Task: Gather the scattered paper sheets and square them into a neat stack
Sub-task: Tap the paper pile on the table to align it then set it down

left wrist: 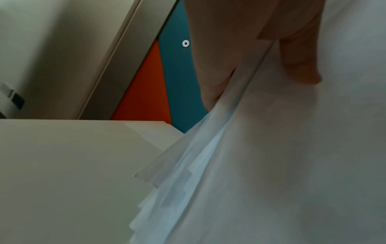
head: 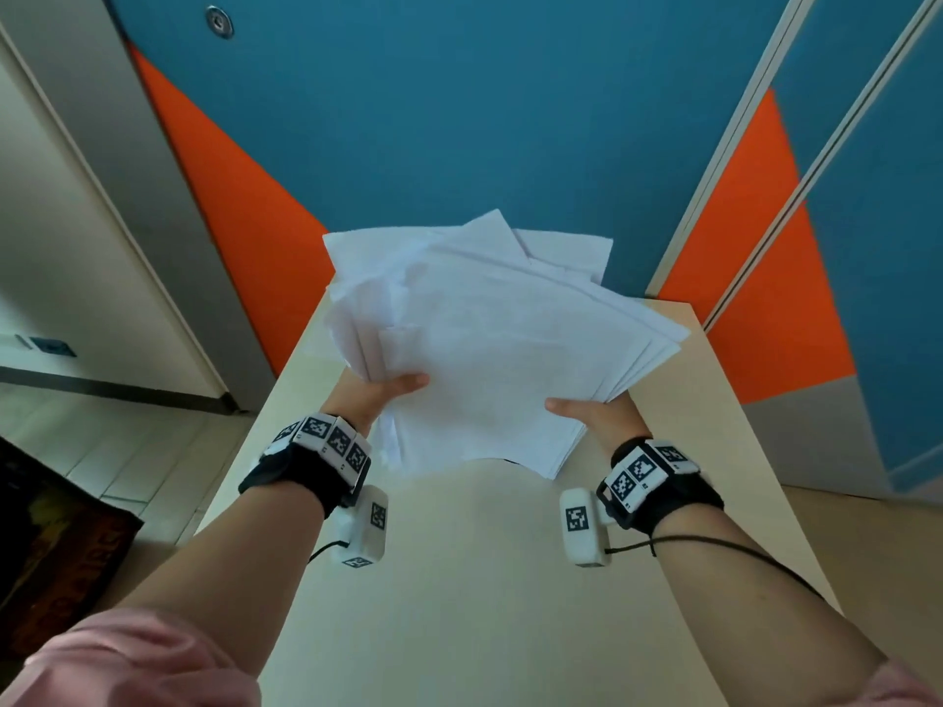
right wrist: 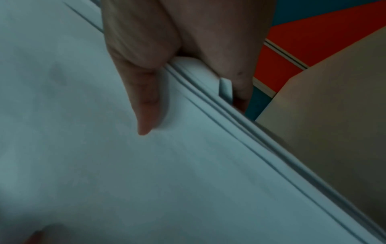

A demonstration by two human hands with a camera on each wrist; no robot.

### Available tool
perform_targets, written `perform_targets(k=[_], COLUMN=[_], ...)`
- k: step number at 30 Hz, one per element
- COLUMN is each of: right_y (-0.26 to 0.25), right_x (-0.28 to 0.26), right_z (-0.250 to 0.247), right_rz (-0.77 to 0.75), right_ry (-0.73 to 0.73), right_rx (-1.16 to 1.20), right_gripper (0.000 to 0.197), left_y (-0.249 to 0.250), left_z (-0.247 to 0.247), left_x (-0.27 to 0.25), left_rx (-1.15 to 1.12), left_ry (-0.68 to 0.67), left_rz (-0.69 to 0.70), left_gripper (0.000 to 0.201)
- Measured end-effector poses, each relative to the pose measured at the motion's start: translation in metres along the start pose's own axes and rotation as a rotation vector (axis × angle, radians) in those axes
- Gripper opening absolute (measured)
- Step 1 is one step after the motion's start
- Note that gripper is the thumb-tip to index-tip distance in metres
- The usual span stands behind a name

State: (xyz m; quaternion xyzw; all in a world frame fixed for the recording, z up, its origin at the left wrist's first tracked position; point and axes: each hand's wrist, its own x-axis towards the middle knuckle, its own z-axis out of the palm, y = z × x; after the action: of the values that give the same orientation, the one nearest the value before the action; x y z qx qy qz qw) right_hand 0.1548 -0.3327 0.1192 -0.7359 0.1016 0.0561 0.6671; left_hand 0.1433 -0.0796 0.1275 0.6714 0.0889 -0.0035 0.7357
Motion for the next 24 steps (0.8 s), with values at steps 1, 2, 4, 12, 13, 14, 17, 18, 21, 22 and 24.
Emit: perform_targets(k=[1, 2, 4, 12, 13, 14, 17, 18, 21, 22, 24], right_y=[-0.002, -0.003, -0.007, -0.004, -0.007, -0.009, -0.011, -0.009, -0.010, -0.011, -0.018], right_x=[0.000, 0.001, 0.002, 0.008, 0.009, 0.011, 0.015, 0.018, 0.025, 0.027, 0.027], right_z=[-0.001, -0.002, -0.005, -0.012, -0.013, -0.012, 0.001, 0.005, 0.007, 0.006, 0.002], right_rz=[-0.005, -0.025, -0.081, -0.004, -0.009, -0.005, -0.034, -0.048, -0.076, -0.094, -0.142], right_ry=[0.009, 0.016, 0.026, -0.051, -0.082, -0.121, -0.155, -0.109, 0.038, 0.058, 0.069], right_rx=[-0.014, -0.029, -0.051, -0.097, -0.083, -0.075, -0.043, -0.023, 0.007, 0.023, 0.082], right_gripper=[0.045, 0.039, 0.033, 0.057, 0.055, 0.051, 0.043, 0.041, 0.039, 0.042, 0.038], left_y=[-0.002, -0.003, -0.008, -0.011, -0.010, -0.010, -0.010, -0.009, -0.004, -0.001, 0.002], left_z=[-0.002, -0.005, -0.010, -0.024, -0.025, -0.025, -0.016, -0.011, -0.002, -0.002, -0.004], left_x=[0.002, 0.004, 0.010, 0.032, 0.036, 0.039, 0.044, 0.043, 0.041, 0.040, 0.040], left_rx=[0.002, -0.001, -0.036, -0.002, 0.039, 0.076, 0.037, 0.003, -0.100, -0.120, -0.132], left_ry=[0.014, 0.034, 0.045, -0.212, -0.229, -0.223, -0.106, -0.062, 0.005, -0.004, -0.042], left_rz=[0.003, -0.008, -0.039, -0.153, -0.160, -0.166, -0.132, -0.108, -0.033, -0.002, 0.048], left_gripper=[0.048, 0.049, 0.063, 0.087, 0.086, 0.087, 0.090, 0.088, 0.070, 0.062, 0.049])
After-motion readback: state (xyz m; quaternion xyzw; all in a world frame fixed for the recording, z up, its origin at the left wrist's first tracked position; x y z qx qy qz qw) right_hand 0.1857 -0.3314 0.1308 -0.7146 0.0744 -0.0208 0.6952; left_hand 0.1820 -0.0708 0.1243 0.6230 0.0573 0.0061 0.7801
